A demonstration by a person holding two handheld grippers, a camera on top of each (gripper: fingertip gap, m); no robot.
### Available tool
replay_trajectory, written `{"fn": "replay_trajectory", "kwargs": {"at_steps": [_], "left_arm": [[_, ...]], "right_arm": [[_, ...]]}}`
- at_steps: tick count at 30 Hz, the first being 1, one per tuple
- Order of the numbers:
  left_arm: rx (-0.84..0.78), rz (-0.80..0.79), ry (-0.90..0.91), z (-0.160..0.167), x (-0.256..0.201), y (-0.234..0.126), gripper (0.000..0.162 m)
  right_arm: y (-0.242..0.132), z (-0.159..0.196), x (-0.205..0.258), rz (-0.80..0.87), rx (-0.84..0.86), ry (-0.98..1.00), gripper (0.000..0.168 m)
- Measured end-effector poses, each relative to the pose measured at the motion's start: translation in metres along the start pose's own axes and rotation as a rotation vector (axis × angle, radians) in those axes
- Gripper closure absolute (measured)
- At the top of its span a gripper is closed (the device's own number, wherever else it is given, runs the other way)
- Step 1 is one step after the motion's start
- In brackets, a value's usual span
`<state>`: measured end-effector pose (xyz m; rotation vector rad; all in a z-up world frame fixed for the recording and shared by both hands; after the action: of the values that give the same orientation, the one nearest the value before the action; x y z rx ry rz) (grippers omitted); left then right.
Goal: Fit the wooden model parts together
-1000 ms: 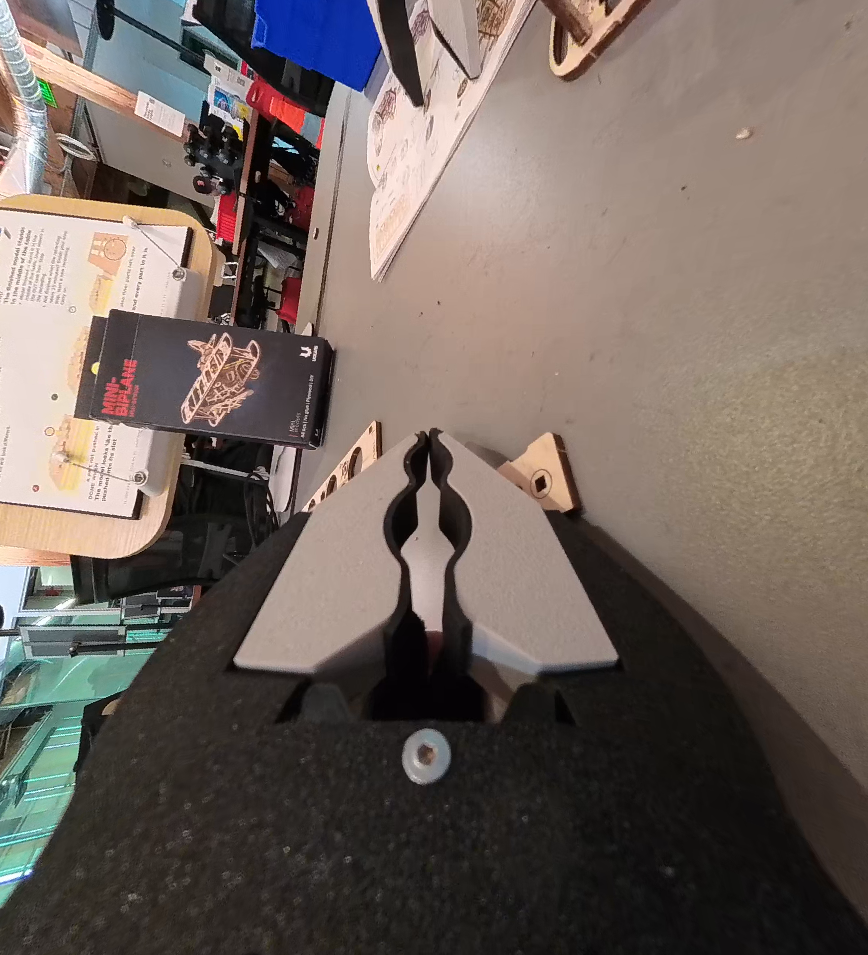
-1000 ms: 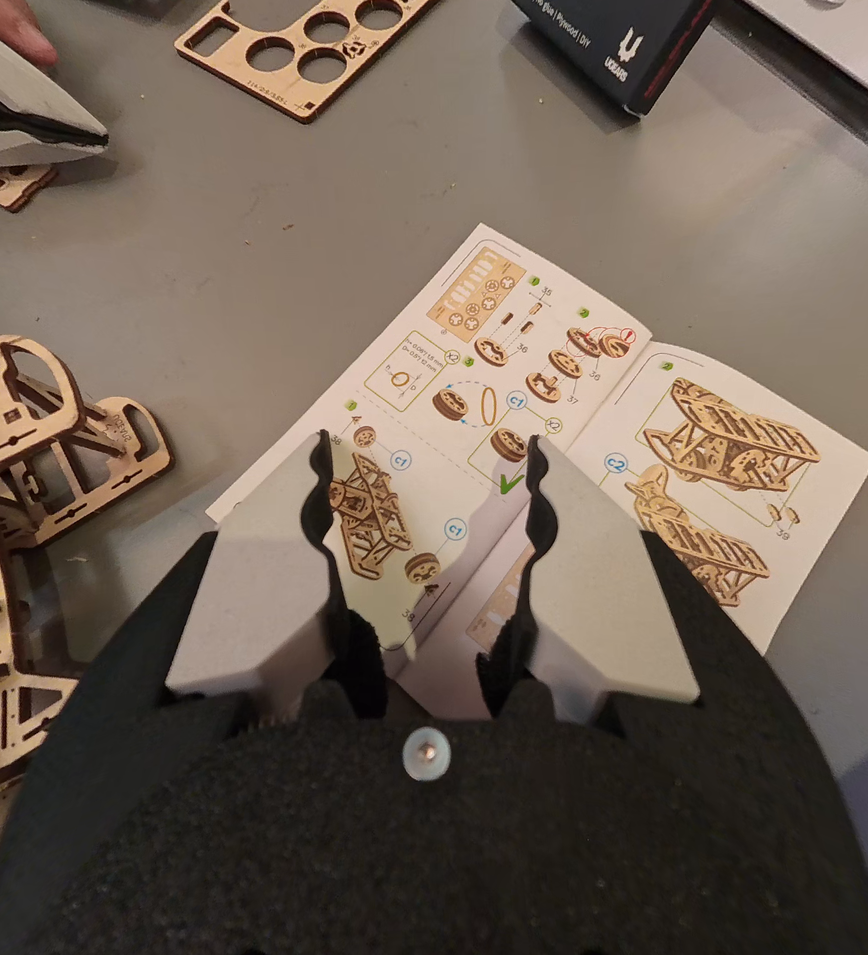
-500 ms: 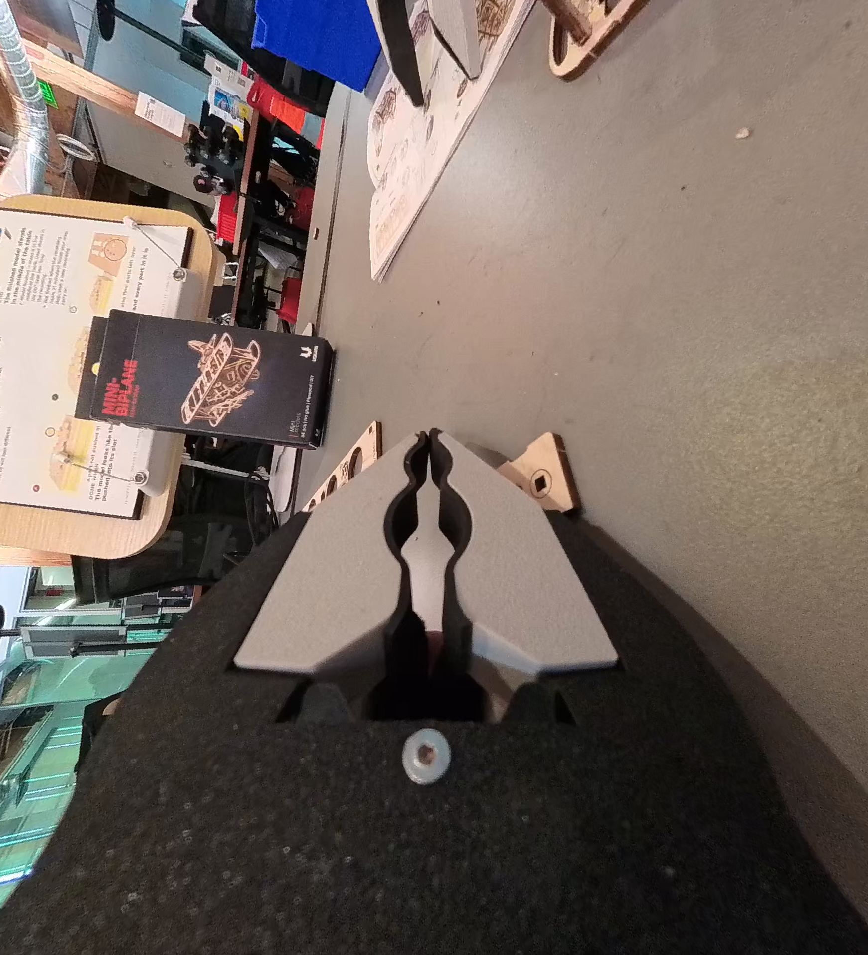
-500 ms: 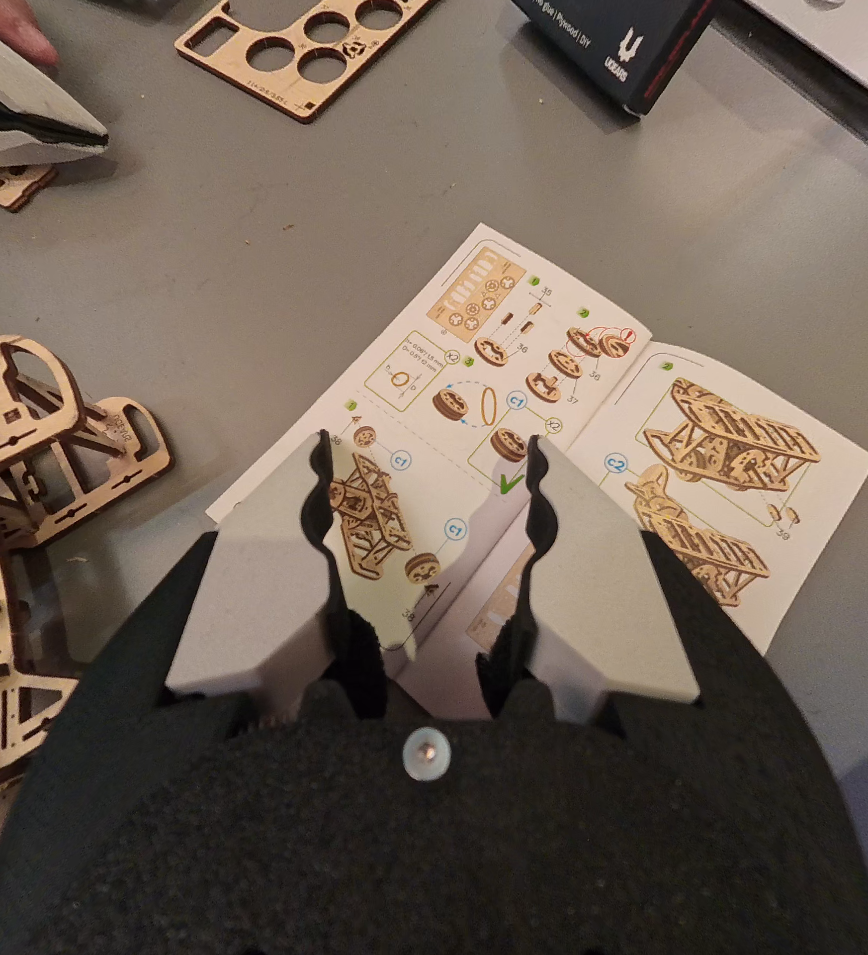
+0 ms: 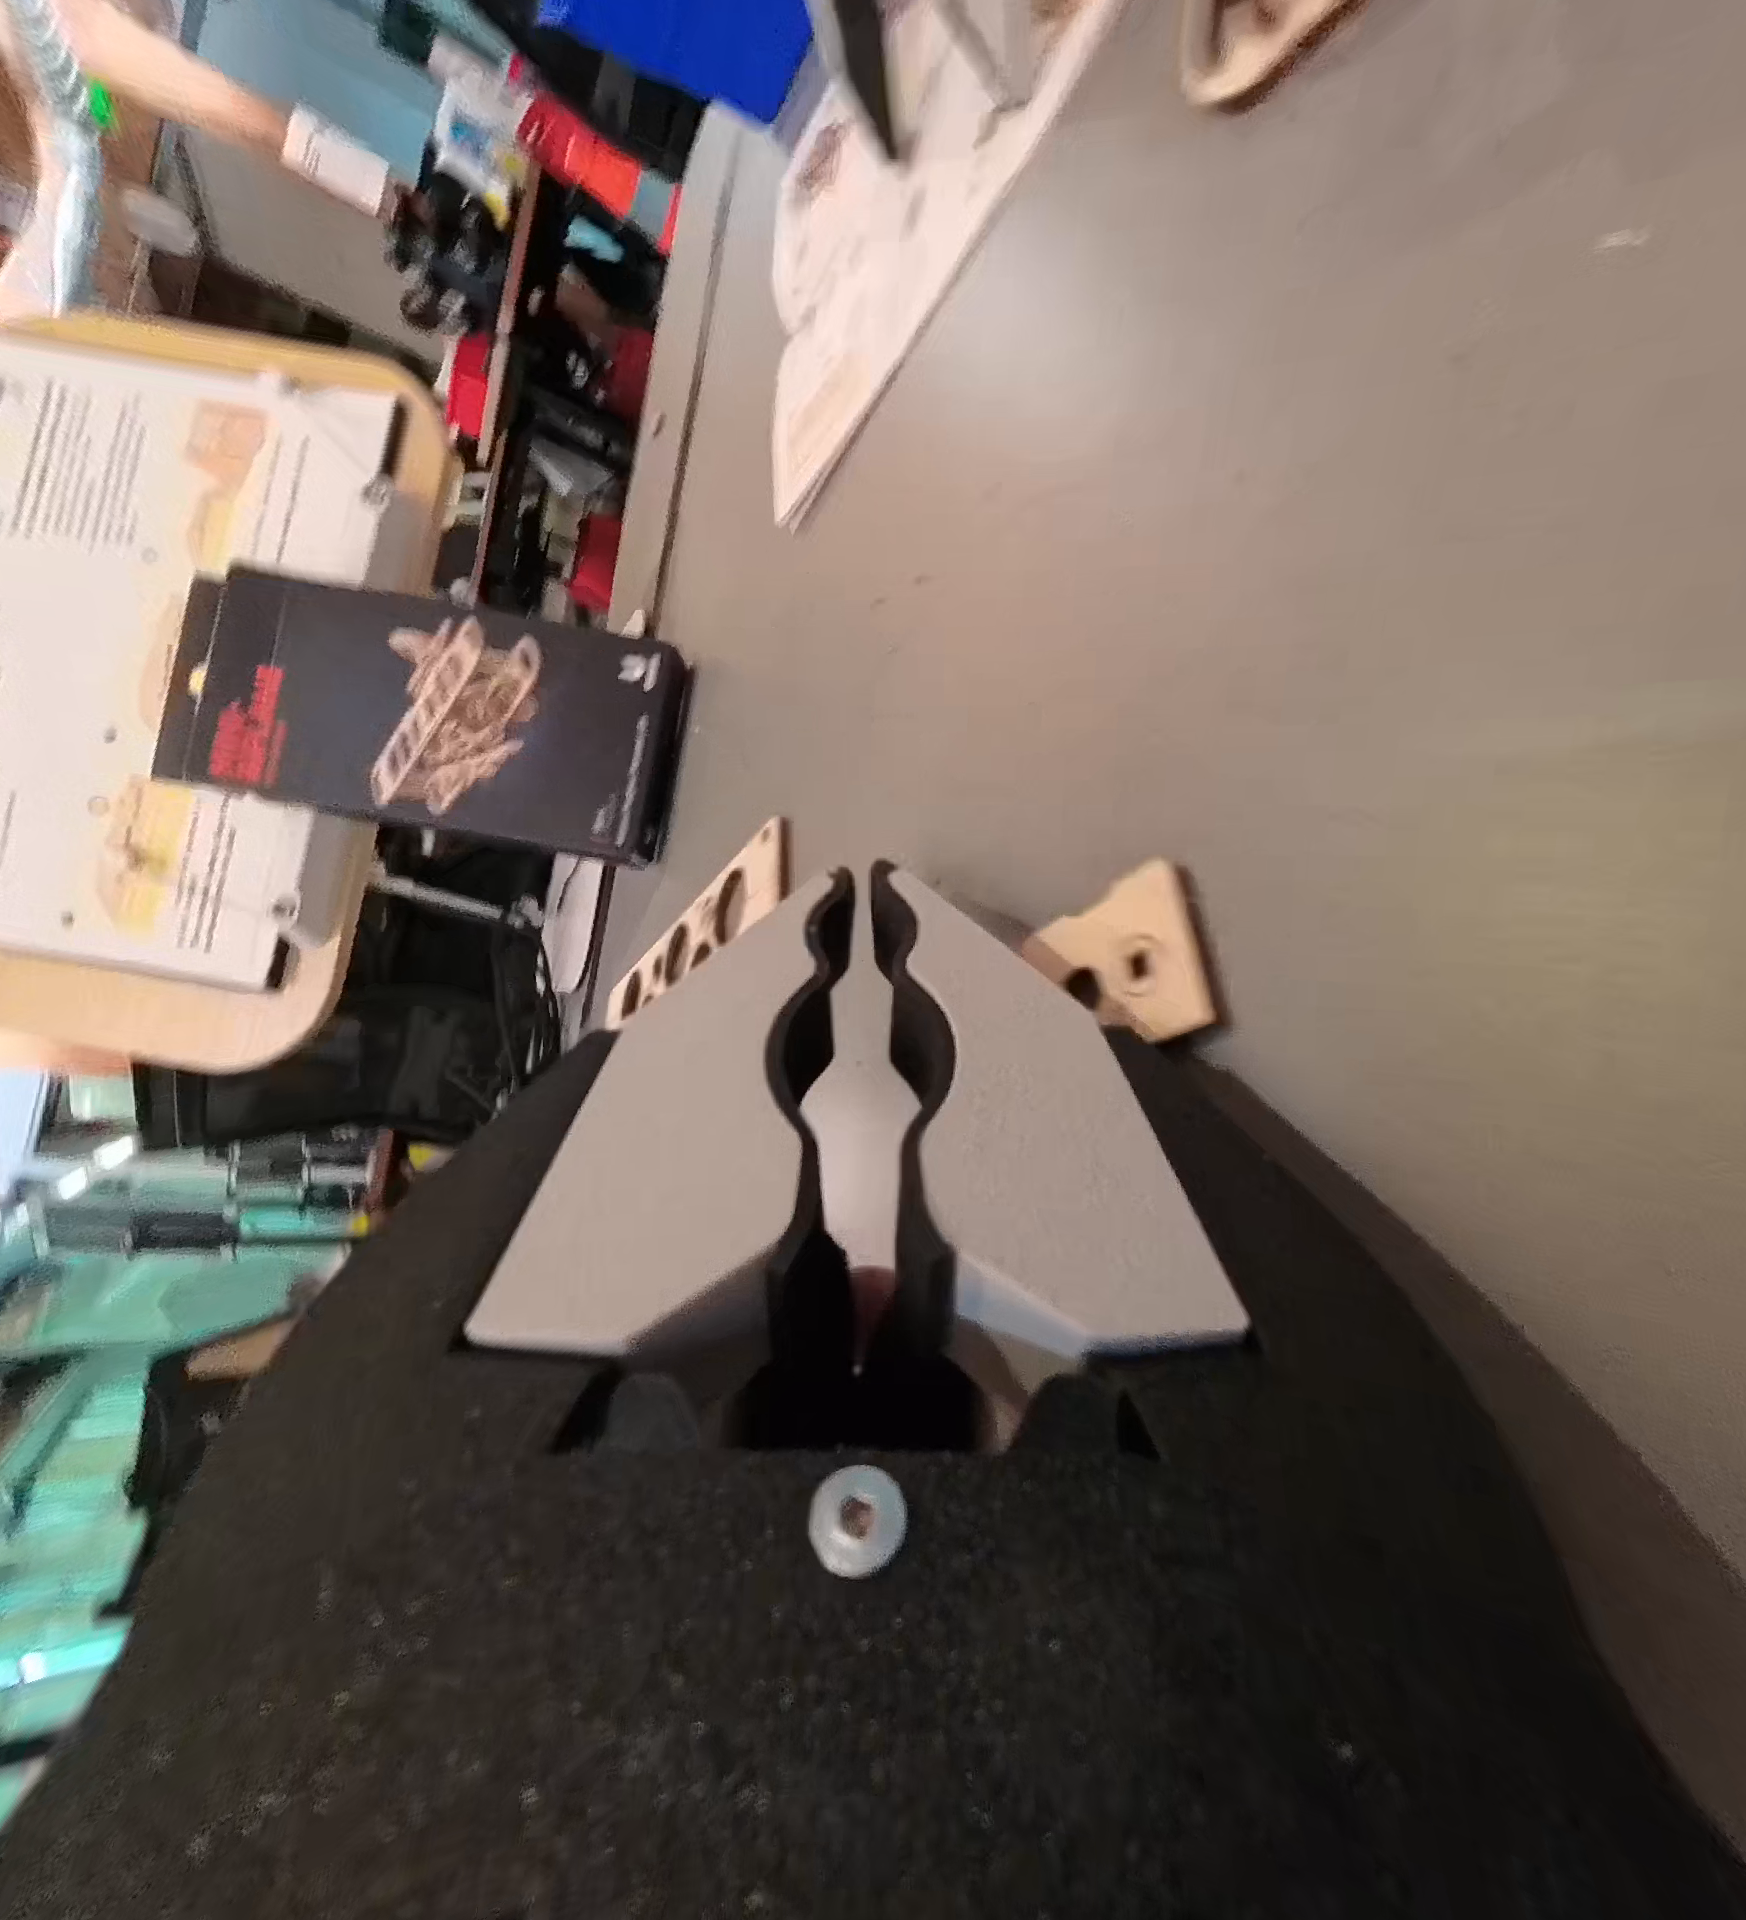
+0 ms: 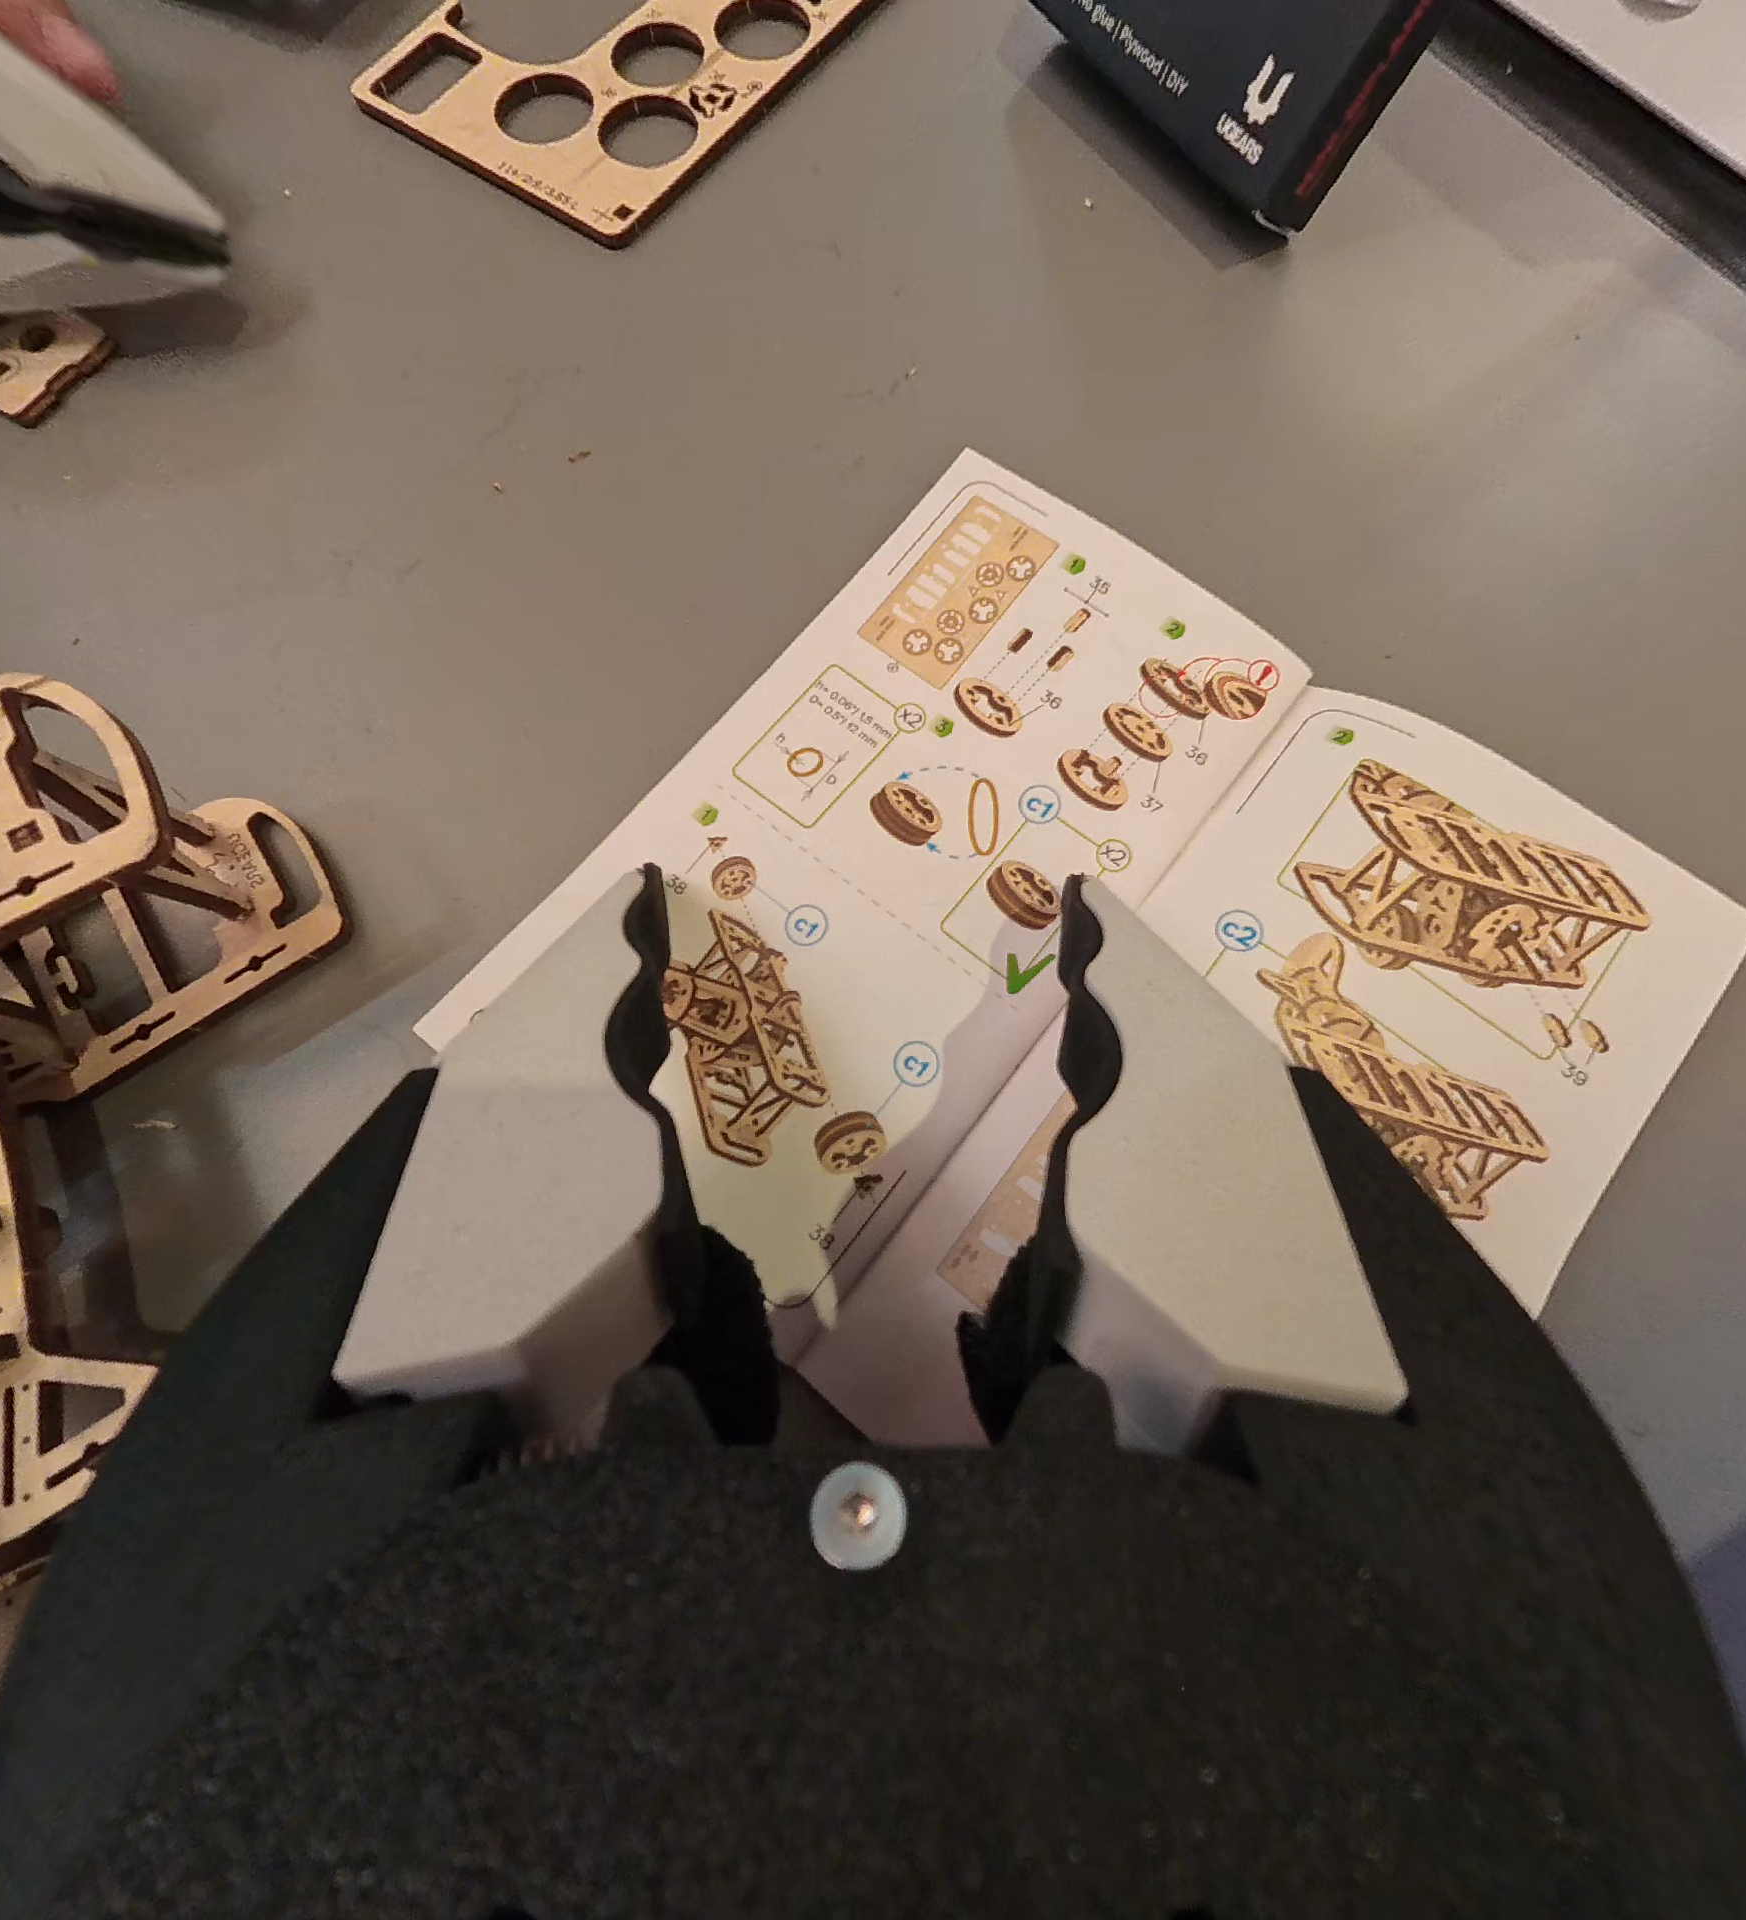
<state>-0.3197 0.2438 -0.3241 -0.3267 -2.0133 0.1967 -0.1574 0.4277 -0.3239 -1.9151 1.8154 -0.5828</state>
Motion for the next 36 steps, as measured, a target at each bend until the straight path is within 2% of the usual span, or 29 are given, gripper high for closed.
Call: {"fn": "replay_trajectory", "kwargs": {"at_steps": [4, 7, 9, 11, 12, 13, 15, 16, 17, 18, 19, 20, 22, 24, 27, 30, 36], "left_arm": [[0.078, -0.008, -0.247, 0.012, 0.020, 0.001, 0.144], [0.104, 0.010, -0.558, 0.022, 0.037, -0.004, 0.133], [0.107, 0.198, -0.839, 0.023, 0.031, -0.007, 0.117], [0.083, 0.420, -1.125, 0.020, 0.025, -0.010, 0.092], [0.052, 0.504, -1.253, 0.019, 0.025, -0.010, 0.088], [0.041, 0.557, -1.355, 0.022, 0.026, -0.009, 0.088], [0.019, 0.693, -1.482, 0.022, 0.025, -0.009, 0.111], [0.018, 0.738, -1.530, 0.023, 0.024, -0.009, 0.117], [0.018, 0.738, -1.572, 0.023, 0.025, -0.009, 0.114], [0.039, 0.695, -1.565, 0.027, 0.027, -0.007, 0.116], [0.057, 0.643, -1.505, 0.030, 0.026, -0.005, 0.125], [0.083, 0.618, -1.438, 0.029, 0.024, -0.004, 0.127], [0.101, 0.592, -1.289, 0.025, 0.020, -0.004, 0.124], [0.143, 0.498, -1.118, 0.029, 0.020, -0.002, 0.123], [0.175, 0.386, -0.889, 0.031, 0.018, 0.001, 0.103], [0.187, 0.332, -0.866, 0.034, 0.021, 0.001, 0.092], [0.224, 0.371, -0.978, 0.043, 0.022, 0.004, 0.079]], "right_arm": [[0.000, 0.000, 0.000, 0.000, 0.000, -0.001, 0.093], [0.000, 0.000, 0.000, -0.001, 0.000, 0.000, 0.093], [0.000, 0.000, 0.000, -0.001, 0.000, -0.001, 0.093], [0.000, 0.000, 0.000, -0.002, 0.000, -0.001, 0.093], [0.000, 0.000, 0.000, -0.002, 0.000, -0.001, 0.093], [0.000, 0.000, 0.000, -0.002, 0.000, -0.002, 0.093], [0.000, 0.000, 0.000, -0.001, 0.000, -0.002, 0.093], [0.000, 0.000, 0.001, -0.001, 0.000, -0.002, 0.093], [0.000, 0.000, 0.000, 0.000, 0.000, -0.002, 0.093], [0.000, 0.000, 0.001, 0.000, 0.000, -0.002, 0.093], [0.000, 0.000, 0.000, 0.000, 0.000, -0.001, 0.093], [0.000, 0.000, 0.000, 0.004, 0.000, 0.001, 0.093], [0.000, 0.000, -0.001, 0.010, -0.001, 0.005, 0.093], [0.001, -0.001, -0.002, 0.017, -0.001, 0.007, 0.093], [0.001, -0.001, -0.002, 0.021, -0.002, 0.004, 0.093], [0.001, -0.001, -0.002, 0.022, -0.002, 0.005, 0.093], [0.001, -0.001, 0.001, 0.009, 0.001, -0.007, 0.083]]}}
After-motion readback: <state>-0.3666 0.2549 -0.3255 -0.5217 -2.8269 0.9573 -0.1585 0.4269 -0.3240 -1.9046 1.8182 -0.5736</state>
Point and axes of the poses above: each gripper's, where its closed fingertips meet, y out along the fingers, z out of its underside, x = y × z across the jaws, the point moved 4 cm from there along -y, back along the fingers, and after that the axes turned 6 degrees about -x, right-handed, at the moved point
